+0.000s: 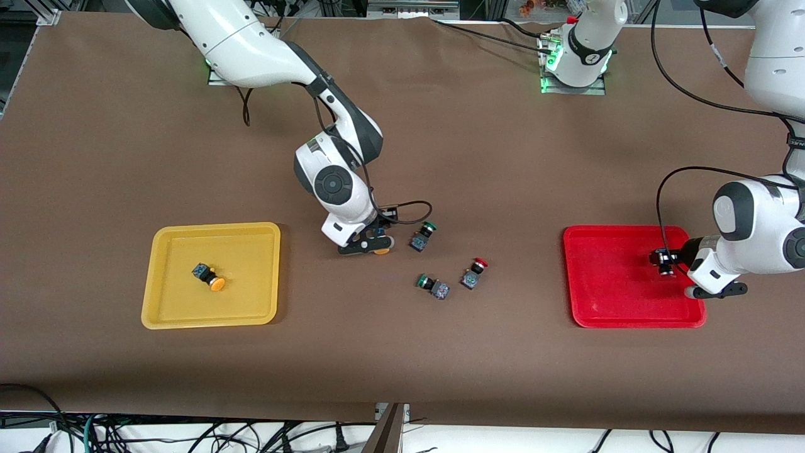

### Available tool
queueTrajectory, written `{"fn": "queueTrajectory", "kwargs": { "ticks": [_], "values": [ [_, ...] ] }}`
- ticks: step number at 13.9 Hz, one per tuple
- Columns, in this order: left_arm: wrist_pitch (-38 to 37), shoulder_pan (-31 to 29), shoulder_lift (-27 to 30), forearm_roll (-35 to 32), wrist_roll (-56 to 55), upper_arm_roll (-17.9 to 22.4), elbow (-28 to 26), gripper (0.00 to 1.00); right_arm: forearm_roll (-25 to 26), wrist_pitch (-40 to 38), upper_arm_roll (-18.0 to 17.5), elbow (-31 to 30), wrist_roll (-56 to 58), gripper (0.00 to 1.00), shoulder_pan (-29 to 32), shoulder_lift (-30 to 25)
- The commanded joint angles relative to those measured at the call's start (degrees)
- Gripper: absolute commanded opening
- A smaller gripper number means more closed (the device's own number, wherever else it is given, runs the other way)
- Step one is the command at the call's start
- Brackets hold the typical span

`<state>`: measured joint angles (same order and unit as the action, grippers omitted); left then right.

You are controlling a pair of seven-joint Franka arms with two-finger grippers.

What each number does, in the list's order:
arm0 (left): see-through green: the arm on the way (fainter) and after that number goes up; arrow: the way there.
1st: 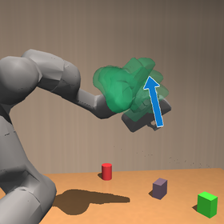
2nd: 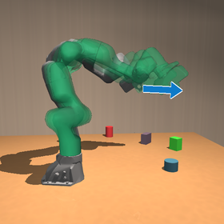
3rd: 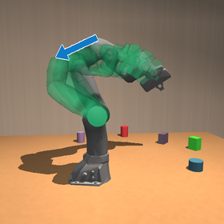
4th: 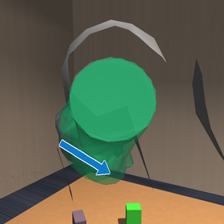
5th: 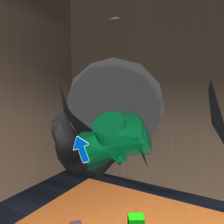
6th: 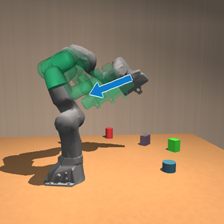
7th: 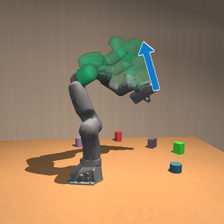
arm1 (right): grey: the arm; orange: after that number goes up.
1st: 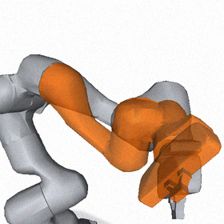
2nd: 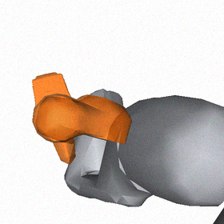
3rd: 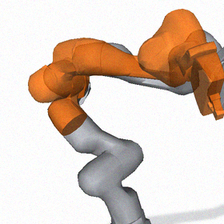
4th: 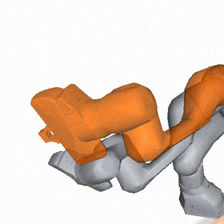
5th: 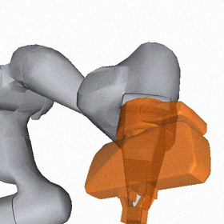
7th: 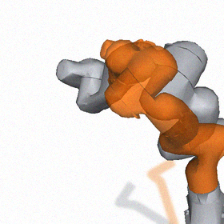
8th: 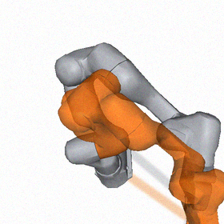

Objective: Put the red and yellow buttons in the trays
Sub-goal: 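Place the yellow button in the yellow tray while the left gripper drops the red button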

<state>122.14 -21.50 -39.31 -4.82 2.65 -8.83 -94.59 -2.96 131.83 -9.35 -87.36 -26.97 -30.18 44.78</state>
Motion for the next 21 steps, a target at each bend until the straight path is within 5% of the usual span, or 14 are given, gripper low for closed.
{"fn": "queueTrajectory", "kwargs": {
  "ticks": [1, 4, 8, 9, 12, 13, 15, 21],
  "values": [
    [0.6, -0.5, -0.1, -1.3, 1.1, -0.7, 0.4, 0.09, 1.6, 2.8, 1.3, -1.9, -1.5, 0.61, -1.3, 0.0],
    [2.9, -0.6, -1.6, -2.0, 1.2, -0.6, 0.5, 0.10, 2.3, 3.0, 2.0, -2.3, -0.7, 0.26, -1.1, -0.3],
    [5.1, -1.3, -3.0, -3.1, 1.3, -0.6, 0.5, 0.13, 2.4, -4.6, 4.8, -1.2, 2.3, 0.07, 0.0, -4.9],
    [5.1, -1.3, -3.1, -3.2, 1.3, -0.6, 0.5, 0.20, 2.3, -6.5, 6.3, -1.2, 6.0, 0.05, 0.1, -6.4],
    [4.4, -0.8, -3.1, -4.1, 2.4, -0.7, 2.2, 0.81, 2.4, -12.6, 14.6, -1.6, 20.1, 0.05, 0.2, -9.4],
    [4.2, -0.8, -2.8, -4.1, 2.6, -0.9, 2.7, 0.94, 2.0, -13.1, 18.0, -1.8, 28.0, 0.05, 0.3, -9.3],
    [2.2, 0.2, -2.5, -3.9, 2.5, -1.6, 4.3, 0.94, 1.5, -12.2, 20.7, -2.4, 35.6, 0.06, 3.8, -8.5],
    [-0.4, 10.8, -2.7, -4.1, 2.0, -4.1, 10.0, 1.00, -3.5, -10.1, 20.2, -4.6, 40.5, 0.18, 10.2, -5.6]
  ]
}}
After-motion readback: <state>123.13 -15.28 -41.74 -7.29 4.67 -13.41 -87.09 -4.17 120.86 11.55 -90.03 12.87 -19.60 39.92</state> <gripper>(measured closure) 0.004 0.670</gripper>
